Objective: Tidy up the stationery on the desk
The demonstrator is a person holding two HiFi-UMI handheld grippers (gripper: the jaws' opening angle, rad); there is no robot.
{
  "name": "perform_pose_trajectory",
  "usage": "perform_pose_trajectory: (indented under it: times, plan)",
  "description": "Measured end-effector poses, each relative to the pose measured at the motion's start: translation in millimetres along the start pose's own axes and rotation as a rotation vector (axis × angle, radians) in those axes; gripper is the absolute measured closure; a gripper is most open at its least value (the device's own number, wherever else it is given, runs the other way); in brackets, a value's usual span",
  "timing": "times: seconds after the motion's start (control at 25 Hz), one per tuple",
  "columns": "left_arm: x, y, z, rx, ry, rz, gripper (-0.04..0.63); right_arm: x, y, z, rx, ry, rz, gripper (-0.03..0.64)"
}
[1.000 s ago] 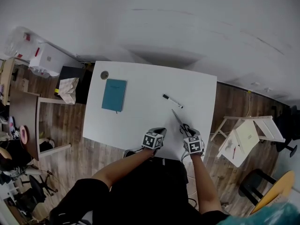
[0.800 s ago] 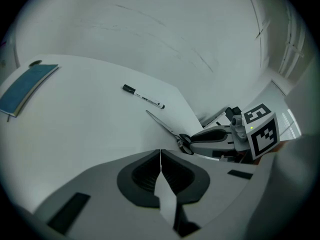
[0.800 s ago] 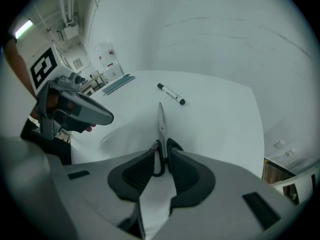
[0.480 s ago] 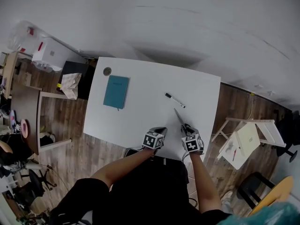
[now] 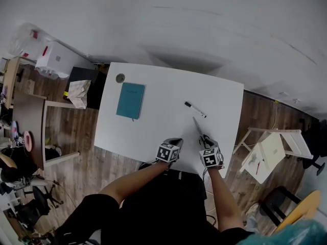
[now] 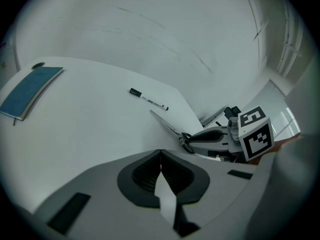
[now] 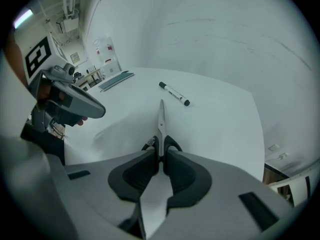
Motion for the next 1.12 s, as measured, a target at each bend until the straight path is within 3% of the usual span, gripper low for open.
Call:
perform_pose_trajectory:
  times: [0.24, 0.52, 0.68, 1.12]
  plan:
    - [26.9, -1.9, 15.5, -0.020, -0.010, 0.011, 0.581, 31.2, -24.4, -11.4, -0.070, -0.018, -0.064, 0.531]
    - [80.1, -5.0, 42.5, -0.053, -0.044, 0.047, 0.581, 77.4, -81.7, -44.8, -0.130, -0.049, -0.172, 0.531]
    - [122.3, -7.0, 60.8, -0.074, -0.074, 0.067, 0.581, 104.9, -111.0, -73.3, -0.162, -0.080, -0.296, 0.531]
    - [221.7, -17.9, 98.6, -0.102, -0.065, 0.139, 0.581, 160.0, -176.0, -138.9, -0.194, -0.025, -0.463, 0.531]
Point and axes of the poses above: the fingertips, and each gripper's own axes: z backward along the fingers, x to its left, y out of its underside, the point moved 1 cm from there along z, backward along the fingers, and after that the axes turned 13 degrees about -y, right-handed, at the moved point
